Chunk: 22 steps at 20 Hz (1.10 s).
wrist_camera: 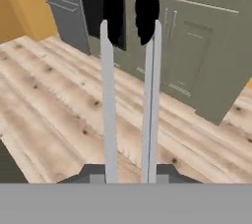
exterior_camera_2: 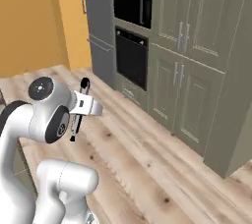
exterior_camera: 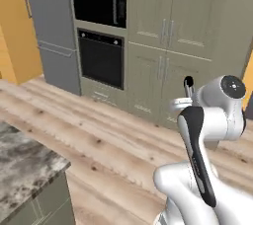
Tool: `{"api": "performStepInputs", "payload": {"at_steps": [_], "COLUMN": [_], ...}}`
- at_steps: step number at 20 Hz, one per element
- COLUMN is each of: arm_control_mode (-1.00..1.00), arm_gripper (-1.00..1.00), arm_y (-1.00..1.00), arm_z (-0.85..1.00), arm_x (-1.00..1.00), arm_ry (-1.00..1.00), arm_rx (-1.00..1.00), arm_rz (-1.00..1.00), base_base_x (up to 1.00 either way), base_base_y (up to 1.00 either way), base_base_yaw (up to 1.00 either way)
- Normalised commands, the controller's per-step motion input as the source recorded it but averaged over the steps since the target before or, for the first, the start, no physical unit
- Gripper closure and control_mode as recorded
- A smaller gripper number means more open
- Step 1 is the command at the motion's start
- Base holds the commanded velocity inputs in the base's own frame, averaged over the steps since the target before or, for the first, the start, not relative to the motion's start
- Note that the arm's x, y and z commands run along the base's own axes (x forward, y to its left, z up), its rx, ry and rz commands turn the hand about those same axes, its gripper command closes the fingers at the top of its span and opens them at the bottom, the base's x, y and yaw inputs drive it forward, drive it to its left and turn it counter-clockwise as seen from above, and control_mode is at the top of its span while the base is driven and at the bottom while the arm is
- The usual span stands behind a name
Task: Take the tongs from the drawer on the right and place them on the dining counter next to the tray containing the hot dog.
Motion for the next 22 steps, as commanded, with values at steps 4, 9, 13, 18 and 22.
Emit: {"api": "performStepInputs", "payload": {"at_steps": [4, 9, 13, 18, 22], "arm_control_mode": [1.0, 1.0, 1.0, 1.0, 1.0], "arm_gripper": [1.0, 1.0, 1.0, 1.0, 1.0], "arm_y": [0.0, 0.0, 0.0, 0.0, 0.0], "arm_z": [0.0, 0.0, 0.0, 0.0, 0.0], "arm_x": [0.0, 0.0, 0.0, 0.0, 0.0], "arm_ry": [0.0, 0.0, 0.0, 0.0, 0.0], "arm_rx": [0.0, 0.0, 0.0, 0.0, 0.0], "arm_rz": [0.0, 0.0, 0.0, 0.0, 0.0], "base_base_x": [0.32, 0.3, 0.52, 0.93, 0.96], "base_base_y": [0.0, -0.09, -0.27, -0.65, -0.61], "base_base_yaw": [0.74, 0.62, 0.35, 0.17, 0.15]}}
